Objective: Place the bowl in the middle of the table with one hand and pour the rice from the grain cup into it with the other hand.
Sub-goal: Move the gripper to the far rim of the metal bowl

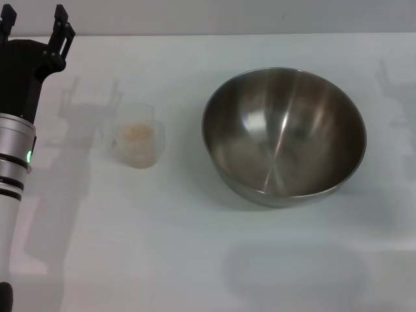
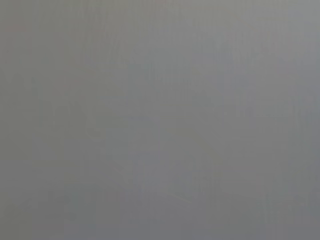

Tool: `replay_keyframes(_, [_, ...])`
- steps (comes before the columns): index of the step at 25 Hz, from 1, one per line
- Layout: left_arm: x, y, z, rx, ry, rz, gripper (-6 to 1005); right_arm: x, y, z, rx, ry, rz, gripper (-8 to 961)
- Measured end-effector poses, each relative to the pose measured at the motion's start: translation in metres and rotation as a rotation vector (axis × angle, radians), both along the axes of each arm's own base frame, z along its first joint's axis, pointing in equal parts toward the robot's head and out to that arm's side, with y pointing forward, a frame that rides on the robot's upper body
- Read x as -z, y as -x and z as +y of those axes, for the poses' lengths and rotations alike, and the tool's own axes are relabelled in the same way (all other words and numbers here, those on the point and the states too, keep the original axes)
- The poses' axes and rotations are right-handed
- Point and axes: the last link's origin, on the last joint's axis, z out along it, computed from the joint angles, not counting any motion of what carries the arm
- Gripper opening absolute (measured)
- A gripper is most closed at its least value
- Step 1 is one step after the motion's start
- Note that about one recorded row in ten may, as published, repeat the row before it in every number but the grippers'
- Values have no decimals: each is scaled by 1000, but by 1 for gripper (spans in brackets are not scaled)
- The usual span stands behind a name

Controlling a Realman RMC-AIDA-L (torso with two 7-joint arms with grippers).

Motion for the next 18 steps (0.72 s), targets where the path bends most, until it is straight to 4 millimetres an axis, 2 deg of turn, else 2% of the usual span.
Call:
replay_keyframes(11, [-1,-1,0,4,-5,-2,824,-2,5,3,-15,-16,-14,743])
replay_keyframes(18, [0,0,-1,3,-4,-1,824,-3,6,1,34,-97,-239,732])
